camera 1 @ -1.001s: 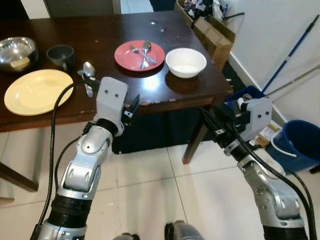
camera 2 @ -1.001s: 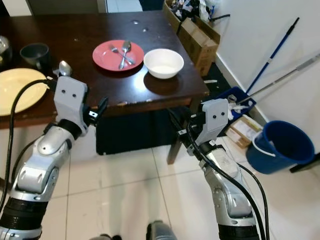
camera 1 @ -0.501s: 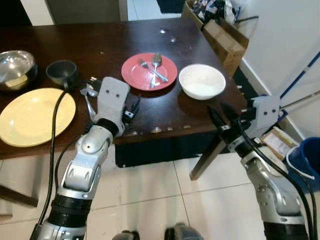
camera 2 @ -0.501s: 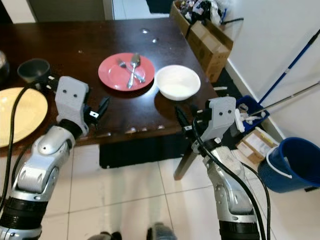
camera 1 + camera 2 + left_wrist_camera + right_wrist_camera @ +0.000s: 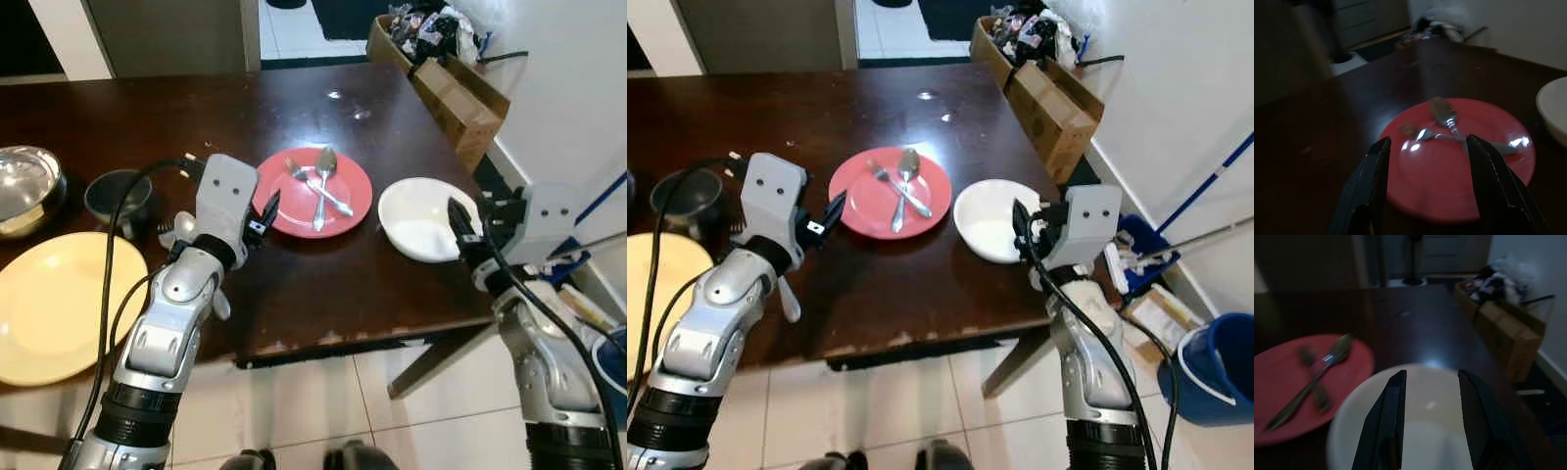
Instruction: Setting the table
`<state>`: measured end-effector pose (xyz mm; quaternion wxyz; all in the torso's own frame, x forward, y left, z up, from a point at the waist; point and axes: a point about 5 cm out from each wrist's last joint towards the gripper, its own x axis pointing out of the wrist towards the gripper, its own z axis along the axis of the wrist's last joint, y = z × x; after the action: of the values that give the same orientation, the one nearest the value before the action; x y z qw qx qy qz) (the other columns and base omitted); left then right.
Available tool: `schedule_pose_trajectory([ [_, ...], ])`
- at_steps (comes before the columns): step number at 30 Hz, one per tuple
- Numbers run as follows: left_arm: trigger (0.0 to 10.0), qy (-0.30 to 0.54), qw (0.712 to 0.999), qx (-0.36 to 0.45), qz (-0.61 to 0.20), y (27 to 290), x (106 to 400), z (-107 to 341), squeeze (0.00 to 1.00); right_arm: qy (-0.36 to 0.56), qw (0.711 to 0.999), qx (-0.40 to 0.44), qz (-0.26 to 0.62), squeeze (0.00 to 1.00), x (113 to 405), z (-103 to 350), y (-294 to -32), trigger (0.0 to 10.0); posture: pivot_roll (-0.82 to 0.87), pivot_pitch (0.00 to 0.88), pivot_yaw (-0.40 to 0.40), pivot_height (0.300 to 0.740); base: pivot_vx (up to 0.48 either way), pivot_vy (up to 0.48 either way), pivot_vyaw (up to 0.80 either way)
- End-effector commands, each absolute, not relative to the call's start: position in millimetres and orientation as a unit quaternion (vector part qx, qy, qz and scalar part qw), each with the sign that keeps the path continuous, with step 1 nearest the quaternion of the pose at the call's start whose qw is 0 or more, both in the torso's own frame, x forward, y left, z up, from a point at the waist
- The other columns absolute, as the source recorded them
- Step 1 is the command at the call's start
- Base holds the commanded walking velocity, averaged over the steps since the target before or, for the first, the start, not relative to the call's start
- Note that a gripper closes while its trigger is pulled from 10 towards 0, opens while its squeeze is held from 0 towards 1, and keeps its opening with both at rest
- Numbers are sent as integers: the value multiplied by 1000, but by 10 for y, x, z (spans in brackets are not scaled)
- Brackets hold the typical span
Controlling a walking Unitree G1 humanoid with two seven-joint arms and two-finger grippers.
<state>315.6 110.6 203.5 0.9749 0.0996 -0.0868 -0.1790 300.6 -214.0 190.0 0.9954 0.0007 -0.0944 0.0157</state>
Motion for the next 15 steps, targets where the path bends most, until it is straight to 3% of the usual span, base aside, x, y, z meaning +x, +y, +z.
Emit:
schedule_pose_trajectory([
  [1,10000,-73,972,99,-202,1050,3134,1974,0,-85,996,-3,-4,0,2998,1856,-2231,10000,-128,74,55,740,319,0,0],
  [7,10000,-71,945,113,-300,1057,3005,1995,0,-45,995,-24,-88,0,3015,1785,-2456,10000,-127,76,52,740,53,0,0],
  [15,10000,-66,944,120,-301,1134,2999,1994,0,-16,994,-2,-106,0,2968,1700,-2501,10000,-130,81,60,740,0,0,0],
])
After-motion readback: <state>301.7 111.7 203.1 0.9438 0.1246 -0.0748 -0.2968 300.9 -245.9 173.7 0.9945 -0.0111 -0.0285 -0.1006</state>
